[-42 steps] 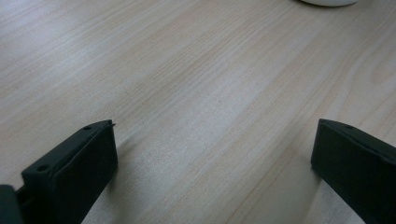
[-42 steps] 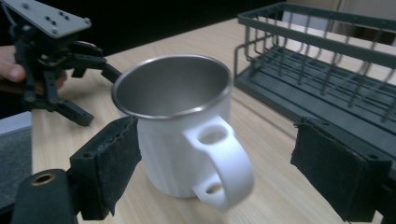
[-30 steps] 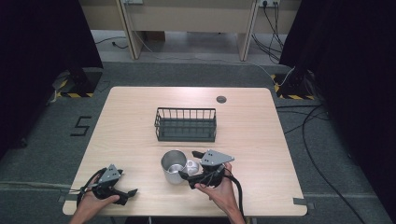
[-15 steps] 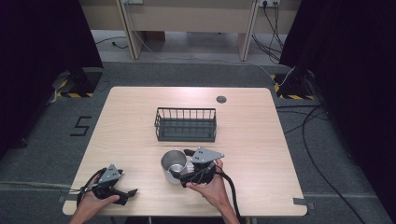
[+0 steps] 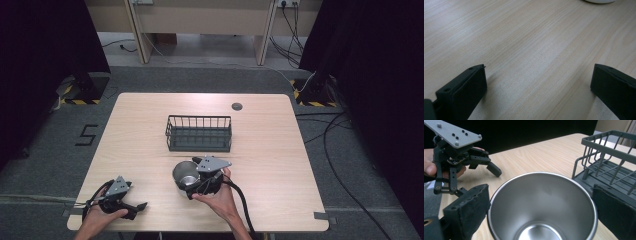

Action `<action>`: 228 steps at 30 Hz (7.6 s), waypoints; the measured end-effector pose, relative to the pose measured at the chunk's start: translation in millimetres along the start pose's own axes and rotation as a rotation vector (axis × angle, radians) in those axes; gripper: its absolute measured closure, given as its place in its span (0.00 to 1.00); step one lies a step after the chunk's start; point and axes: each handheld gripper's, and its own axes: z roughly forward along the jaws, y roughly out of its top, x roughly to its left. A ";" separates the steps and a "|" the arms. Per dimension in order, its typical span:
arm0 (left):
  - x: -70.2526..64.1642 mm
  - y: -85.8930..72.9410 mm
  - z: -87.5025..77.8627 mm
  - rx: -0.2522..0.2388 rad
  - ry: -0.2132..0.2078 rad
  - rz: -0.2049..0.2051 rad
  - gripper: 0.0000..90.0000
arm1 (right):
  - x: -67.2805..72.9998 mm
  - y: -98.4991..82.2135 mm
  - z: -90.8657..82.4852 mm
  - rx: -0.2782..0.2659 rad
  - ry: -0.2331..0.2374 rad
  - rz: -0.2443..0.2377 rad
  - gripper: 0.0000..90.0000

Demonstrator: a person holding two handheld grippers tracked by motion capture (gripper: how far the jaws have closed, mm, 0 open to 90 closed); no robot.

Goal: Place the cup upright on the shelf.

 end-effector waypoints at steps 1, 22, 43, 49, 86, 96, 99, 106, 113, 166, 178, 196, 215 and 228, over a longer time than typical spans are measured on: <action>0.0 0.0 0.0 0.000 0.000 0.000 0.00 | -0.7 -0.3 1.9 -0.001 0.005 0.001 0.03; 0.0 0.0 0.0 0.000 0.000 0.000 0.00 | -7.5 3.8 14.5 0.035 0.055 0.001 0.06; 0.0 0.0 0.0 0.000 0.000 0.000 0.00 | -18.8 23.6 1.3 0.014 0.091 -0.019 0.07; 0.0 0.0 0.0 0.000 0.000 0.000 0.00 | -26.0 42.2 -5.7 0.005 0.106 -0.016 0.07; -1.1 -1.1 -1.4 0.000 0.003 -0.008 0.00 | -87.6 131.1 -12.5 0.021 0.092 -0.012 0.07; -1.1 -1.1 -1.4 0.000 0.003 -0.007 0.00 | -109.3 146.0 -6.1 0.023 0.057 0.002 0.07; -1.2 -1.2 -1.3 -0.001 0.004 -0.007 0.00 | -116.9 148.2 -2.3 0.036 0.056 0.001 0.07; -1.1 -1.1 -1.5 0.000 0.002 -0.006 0.00 | -134.9 147.9 5.2 0.052 0.038 0.015 0.07; -1.1 -1.1 -1.4 0.000 0.002 -0.006 0.00 | -148.9 146.0 12.8 0.075 0.005 0.024 0.07; -1.5 -1.4 -1.2 -0.004 0.004 -0.007 0.00 | -166.0 104.8 49.7 0.194 -0.042 0.044 0.06; -1.5 -1.4 -1.3 -0.003 0.003 -0.006 0.00 | -158.6 115.1 50.1 0.186 -0.105 0.012 0.08; -1.6 -1.4 -1.3 -0.003 0.004 -0.006 0.00 | -149.6 121.2 18.6 0.077 -0.147 0.071 0.17; -1.6 -1.5 -1.4 -0.003 0.005 -0.006 0.00 | -119.0 102.9 -37.2 0.040 -0.160 0.079 0.18; -1.7 -1.5 -1.4 -0.003 0.005 -0.006 0.00 | -105.6 77.8 -69.0 0.022 -0.183 0.107 0.19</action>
